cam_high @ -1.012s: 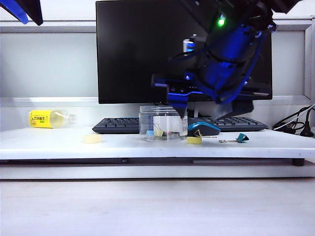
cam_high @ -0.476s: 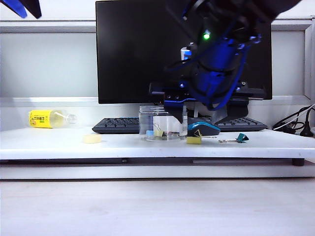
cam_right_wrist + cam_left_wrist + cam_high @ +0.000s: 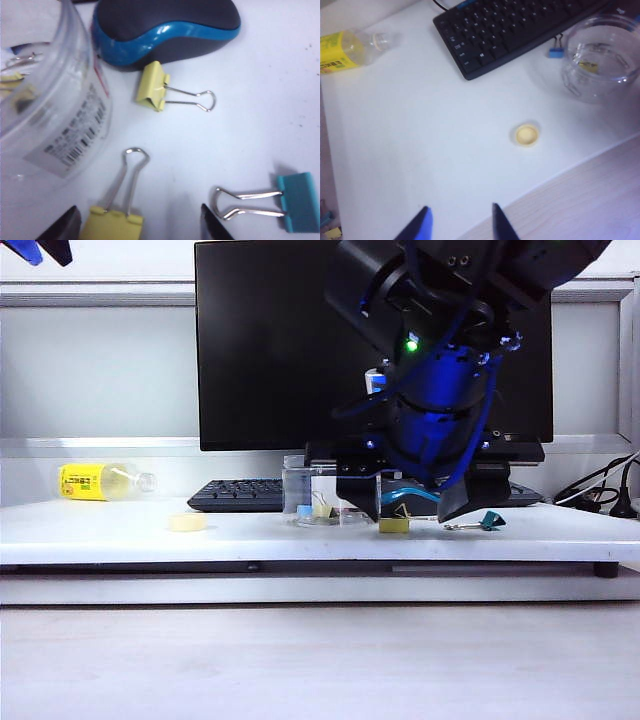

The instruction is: Pick up the clips with the largest number of clips of the same color on the table and place them in a round transparent plastic box.

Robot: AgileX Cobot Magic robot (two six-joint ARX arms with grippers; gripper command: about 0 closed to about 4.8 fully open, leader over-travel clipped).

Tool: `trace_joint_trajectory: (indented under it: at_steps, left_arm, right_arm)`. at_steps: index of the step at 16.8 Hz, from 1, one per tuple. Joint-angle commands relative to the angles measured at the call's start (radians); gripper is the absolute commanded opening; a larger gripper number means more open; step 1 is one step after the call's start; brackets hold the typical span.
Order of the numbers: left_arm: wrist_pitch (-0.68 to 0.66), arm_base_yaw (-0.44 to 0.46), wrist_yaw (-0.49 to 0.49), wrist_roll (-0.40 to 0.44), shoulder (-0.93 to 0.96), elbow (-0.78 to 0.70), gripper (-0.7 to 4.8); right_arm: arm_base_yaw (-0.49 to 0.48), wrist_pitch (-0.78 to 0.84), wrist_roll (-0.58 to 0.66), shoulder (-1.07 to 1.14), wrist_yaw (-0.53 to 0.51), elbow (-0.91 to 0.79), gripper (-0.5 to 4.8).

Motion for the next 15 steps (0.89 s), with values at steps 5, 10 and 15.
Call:
trace_joint_trajectory:
  at_steps: [5,10,15]
  left_arm:
    - [-0.008,-0.001,0.004,0.004,-0.005,0.001,1.66]
    - [-0.014,-0.001,0.004,0.004,-0.016,0.001,1.66]
    - [-0.013,-0.001,0.004,0.008,-0.024,0.001,1.65]
  right_arm:
    - [-0.007,0.01,0.007,0.002,0.022,0.004,3.06]
    - [-0.026,0.03,0.01,0.031,0.001,0.004,3.06]
    - [-0.026,0.038,0.01,0.036,0.01,0.004,2.45]
